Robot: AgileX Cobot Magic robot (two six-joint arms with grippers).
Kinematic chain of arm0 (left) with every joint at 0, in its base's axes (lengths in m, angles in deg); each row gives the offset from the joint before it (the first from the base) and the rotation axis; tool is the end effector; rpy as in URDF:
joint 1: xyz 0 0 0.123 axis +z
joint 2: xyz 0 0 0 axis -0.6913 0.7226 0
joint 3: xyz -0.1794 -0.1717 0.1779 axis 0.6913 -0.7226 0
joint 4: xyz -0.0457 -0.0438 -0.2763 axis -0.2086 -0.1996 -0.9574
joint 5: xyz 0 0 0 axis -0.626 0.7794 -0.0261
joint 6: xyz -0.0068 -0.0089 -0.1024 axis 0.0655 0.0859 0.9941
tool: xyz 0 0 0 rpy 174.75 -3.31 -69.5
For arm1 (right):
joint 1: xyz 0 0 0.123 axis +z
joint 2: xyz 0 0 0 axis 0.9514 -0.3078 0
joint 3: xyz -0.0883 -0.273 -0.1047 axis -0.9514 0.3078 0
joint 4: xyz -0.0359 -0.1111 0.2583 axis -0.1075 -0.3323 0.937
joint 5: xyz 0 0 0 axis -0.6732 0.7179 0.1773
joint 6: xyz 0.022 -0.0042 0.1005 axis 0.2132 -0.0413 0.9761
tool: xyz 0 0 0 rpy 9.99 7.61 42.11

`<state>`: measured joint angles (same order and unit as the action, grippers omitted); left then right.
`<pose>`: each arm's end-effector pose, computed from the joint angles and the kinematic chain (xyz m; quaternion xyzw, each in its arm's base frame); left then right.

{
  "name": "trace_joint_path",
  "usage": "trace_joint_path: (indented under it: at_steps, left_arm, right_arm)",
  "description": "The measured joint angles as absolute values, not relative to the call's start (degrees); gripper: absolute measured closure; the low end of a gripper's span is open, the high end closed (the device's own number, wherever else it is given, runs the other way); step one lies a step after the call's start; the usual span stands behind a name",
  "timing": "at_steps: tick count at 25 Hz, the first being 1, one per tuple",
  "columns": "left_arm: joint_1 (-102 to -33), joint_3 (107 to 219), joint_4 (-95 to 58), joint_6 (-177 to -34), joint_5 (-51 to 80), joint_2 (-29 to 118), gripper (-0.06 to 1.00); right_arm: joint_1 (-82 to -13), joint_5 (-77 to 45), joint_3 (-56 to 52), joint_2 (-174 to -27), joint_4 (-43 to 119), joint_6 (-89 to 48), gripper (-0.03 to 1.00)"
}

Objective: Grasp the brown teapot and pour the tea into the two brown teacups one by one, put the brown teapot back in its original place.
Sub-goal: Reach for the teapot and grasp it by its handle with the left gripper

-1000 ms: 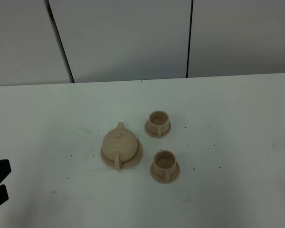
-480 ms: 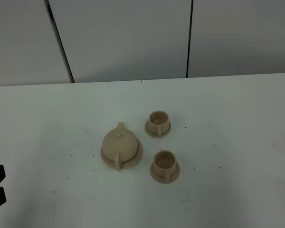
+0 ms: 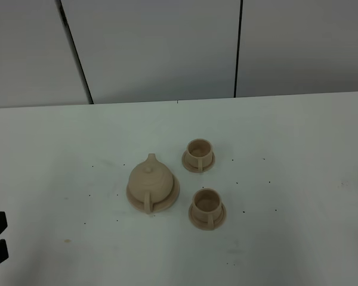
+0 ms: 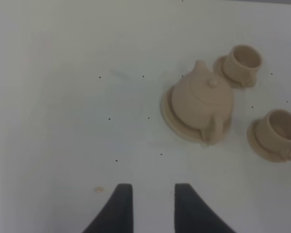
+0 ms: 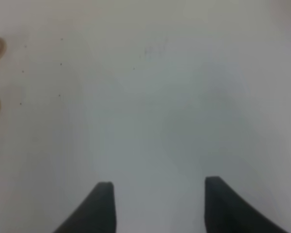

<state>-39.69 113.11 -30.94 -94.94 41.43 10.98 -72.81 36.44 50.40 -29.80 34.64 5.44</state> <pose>0.1591 -0.0118 0.2866 0.0284 0.8737 -0.0781 0.4793 0.0215 0.0062 0.2804 0.0283 0.8706 0.0459 0.4889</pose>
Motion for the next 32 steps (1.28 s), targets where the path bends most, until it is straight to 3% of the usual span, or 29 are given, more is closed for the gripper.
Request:
trace_joint_path:
  at_steps: [14,32]
  left_arm:
    - [-39.7,114.5,-30.3,-93.3,44.1,20.1,0.67]
    - [-41.4,128.1,-16.9,-89.4,63.6,26.0,0.68]
  right_arm:
    - [-72.8,36.4,50.4,-29.8,34.7,5.4,0.56]
    - [-72.8,36.4,50.4,-29.8,34.7,5.4,0.56]
